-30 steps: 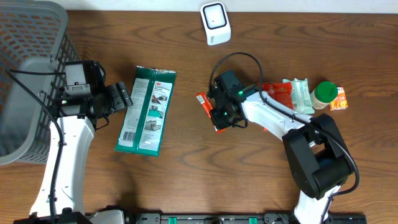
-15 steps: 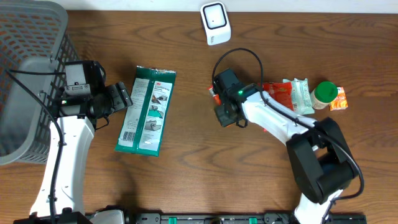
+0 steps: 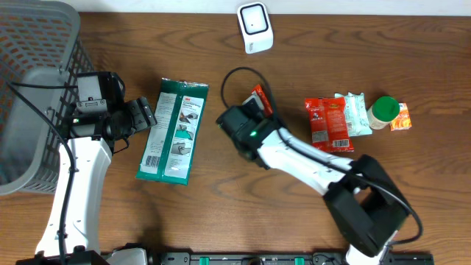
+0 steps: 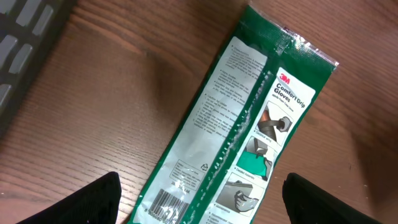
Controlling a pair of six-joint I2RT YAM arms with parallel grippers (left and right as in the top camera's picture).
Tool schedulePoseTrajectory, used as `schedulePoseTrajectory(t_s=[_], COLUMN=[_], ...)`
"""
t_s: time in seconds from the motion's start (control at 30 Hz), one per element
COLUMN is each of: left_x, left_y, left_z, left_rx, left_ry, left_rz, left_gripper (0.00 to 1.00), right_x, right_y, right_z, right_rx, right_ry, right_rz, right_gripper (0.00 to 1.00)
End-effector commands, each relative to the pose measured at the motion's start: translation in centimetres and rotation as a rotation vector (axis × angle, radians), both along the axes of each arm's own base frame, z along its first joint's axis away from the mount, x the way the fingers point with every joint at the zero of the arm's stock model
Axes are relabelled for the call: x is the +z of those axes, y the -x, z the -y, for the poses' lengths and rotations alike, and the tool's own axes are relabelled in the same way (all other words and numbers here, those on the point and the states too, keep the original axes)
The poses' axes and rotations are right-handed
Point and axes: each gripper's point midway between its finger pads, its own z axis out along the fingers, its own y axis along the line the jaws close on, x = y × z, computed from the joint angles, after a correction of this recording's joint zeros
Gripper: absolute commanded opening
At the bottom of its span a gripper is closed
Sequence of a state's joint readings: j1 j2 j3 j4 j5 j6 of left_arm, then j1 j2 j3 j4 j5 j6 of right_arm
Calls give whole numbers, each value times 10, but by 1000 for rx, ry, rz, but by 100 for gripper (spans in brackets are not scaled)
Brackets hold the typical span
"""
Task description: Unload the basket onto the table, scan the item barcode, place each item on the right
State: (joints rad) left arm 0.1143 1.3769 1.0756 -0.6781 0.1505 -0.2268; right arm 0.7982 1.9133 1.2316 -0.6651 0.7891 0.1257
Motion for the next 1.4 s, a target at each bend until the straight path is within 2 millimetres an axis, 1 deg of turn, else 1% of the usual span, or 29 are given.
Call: schedulePoseTrajectory(t_s=[0.0,0.23,0.37,0.43,0.53,0.77,0.8,0.9,1.03,1.17,1.27,1.37], left_x=[1,1,1,1,1,1,1,1,1,1,1,1], left_y=[-1,-1,-1,-1,-1,-1,-1,-1,-1,-1,-1,-1], left_z=[-3,-3,-3,-3,-3,-3,-3,-3,-3,-3,-3,-3], left_rx=[-11,-11,-11,-11,-11,-11,-11,-11,-11,-11,-11,-11], left_ry=[-19,-19,-19,-19,-19,-19,-19,-19,-19,-19,-19,-19], left_rz=[2,2,2,2,2,2,2,2,2,2,2,2], left_gripper=[84,84,84,84,84,84,83,84,83,84,84,84], right_x=[2,-33,-47,-54,-61,-61,-64,-70,-63,-58,-45,-22], right_y=[-7,-4,4,9,14,18,20,25,25,32,35,34], right_z=[9,15,7,0,-7,-12,-15,-23,-27,-42,-53,-61], right_rx=[-16,-4,17,33,48,62,69,81,72,88,100,108], right_ry=[181,282,244,210,175,173,157,116,79,-40,-139,-267], right_rz=[110,58,3,-32,-69,-72,-87,-125,-116,-165,-188,-202], right_gripper=[1,1,1,6,10,24,26,27,27,27,27,29])
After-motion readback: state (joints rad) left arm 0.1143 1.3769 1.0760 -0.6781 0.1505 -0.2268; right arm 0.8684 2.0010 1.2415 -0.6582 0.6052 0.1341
